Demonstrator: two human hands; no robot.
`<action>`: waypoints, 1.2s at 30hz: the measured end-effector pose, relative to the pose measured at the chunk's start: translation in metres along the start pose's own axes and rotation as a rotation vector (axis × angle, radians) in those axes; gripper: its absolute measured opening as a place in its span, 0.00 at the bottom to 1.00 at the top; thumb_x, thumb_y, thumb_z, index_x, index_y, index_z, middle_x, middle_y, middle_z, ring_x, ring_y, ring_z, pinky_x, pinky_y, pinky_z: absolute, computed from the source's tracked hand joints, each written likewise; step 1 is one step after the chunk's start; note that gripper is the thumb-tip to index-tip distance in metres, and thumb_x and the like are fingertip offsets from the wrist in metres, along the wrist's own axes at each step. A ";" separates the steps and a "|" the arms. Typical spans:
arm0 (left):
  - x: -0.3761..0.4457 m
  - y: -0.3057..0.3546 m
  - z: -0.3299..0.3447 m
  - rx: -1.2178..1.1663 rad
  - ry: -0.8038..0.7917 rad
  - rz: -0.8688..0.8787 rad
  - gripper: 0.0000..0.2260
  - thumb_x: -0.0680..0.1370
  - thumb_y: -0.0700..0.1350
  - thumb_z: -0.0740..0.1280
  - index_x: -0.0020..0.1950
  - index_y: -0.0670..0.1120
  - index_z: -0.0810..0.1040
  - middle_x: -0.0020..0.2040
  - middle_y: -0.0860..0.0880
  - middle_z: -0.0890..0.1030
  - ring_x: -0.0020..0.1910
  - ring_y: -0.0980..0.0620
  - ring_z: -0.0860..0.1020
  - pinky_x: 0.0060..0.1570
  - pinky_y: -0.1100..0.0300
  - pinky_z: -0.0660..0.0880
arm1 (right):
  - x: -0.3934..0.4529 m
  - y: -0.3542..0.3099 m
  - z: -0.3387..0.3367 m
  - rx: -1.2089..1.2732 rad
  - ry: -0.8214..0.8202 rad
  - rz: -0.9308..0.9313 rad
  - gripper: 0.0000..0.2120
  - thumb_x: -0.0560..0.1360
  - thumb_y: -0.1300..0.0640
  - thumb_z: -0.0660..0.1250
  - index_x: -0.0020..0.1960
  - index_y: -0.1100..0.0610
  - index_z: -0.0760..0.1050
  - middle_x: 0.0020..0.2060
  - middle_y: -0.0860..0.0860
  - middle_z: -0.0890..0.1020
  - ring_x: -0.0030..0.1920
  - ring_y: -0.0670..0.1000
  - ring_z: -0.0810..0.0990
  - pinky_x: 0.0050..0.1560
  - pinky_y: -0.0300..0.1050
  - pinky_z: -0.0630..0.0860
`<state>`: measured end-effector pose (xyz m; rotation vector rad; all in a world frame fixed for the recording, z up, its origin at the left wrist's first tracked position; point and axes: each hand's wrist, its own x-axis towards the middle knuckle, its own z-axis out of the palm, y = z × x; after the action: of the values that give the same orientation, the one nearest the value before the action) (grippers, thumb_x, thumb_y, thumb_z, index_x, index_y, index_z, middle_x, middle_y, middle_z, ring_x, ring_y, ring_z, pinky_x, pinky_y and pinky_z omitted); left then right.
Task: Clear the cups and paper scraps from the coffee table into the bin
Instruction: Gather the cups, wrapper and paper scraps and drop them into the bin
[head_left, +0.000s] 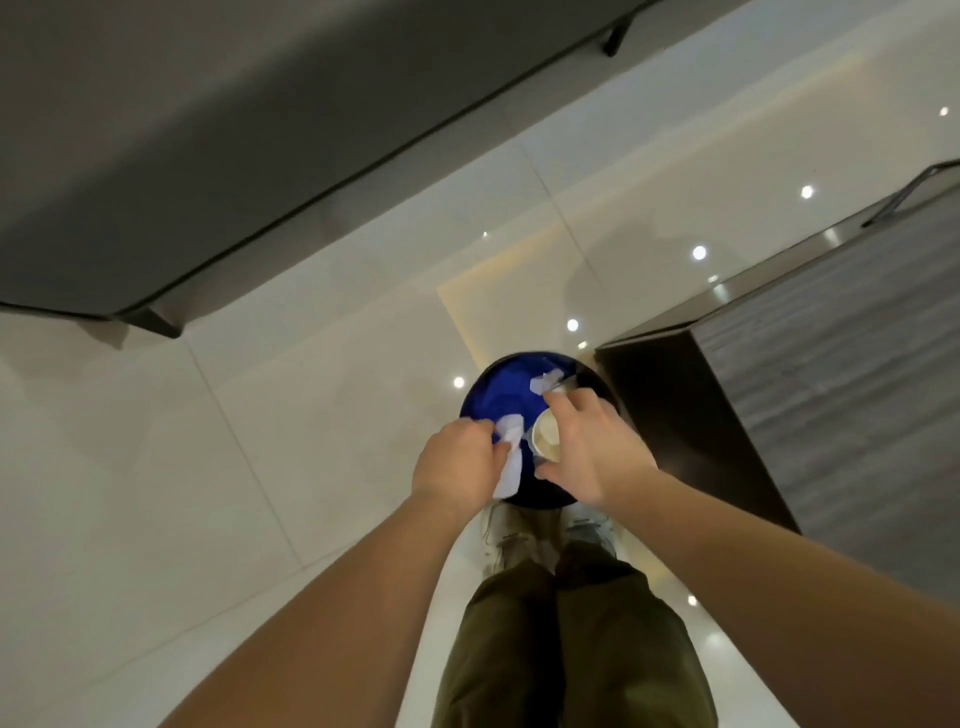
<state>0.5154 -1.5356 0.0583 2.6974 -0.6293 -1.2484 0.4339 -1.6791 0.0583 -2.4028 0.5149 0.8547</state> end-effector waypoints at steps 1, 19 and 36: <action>0.004 -0.002 0.003 0.021 -0.016 0.015 0.14 0.81 0.53 0.59 0.45 0.43 0.74 0.43 0.44 0.78 0.40 0.47 0.74 0.37 0.58 0.66 | 0.001 0.002 0.006 0.023 -0.001 -0.003 0.39 0.70 0.46 0.72 0.74 0.52 0.56 0.68 0.56 0.66 0.68 0.57 0.66 0.64 0.54 0.72; -0.063 0.076 -0.065 0.187 -0.290 0.247 0.07 0.76 0.50 0.66 0.52 0.49 0.75 0.47 0.47 0.80 0.46 0.47 0.78 0.45 0.54 0.75 | -0.131 0.001 -0.064 0.221 0.127 0.172 0.22 0.76 0.52 0.63 0.70 0.49 0.66 0.63 0.52 0.70 0.62 0.55 0.71 0.58 0.52 0.75; -0.203 0.287 0.026 0.717 -0.251 0.837 0.17 0.77 0.54 0.64 0.66 0.56 0.72 0.59 0.53 0.77 0.56 0.51 0.77 0.54 0.55 0.75 | -0.401 0.139 -0.009 0.439 0.337 0.628 0.16 0.77 0.52 0.60 0.65 0.51 0.68 0.58 0.53 0.71 0.60 0.57 0.71 0.54 0.50 0.72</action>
<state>0.2850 -1.7117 0.2596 2.1646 -2.2881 -1.2299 0.0759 -1.7251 0.2819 -1.9853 1.4731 0.4881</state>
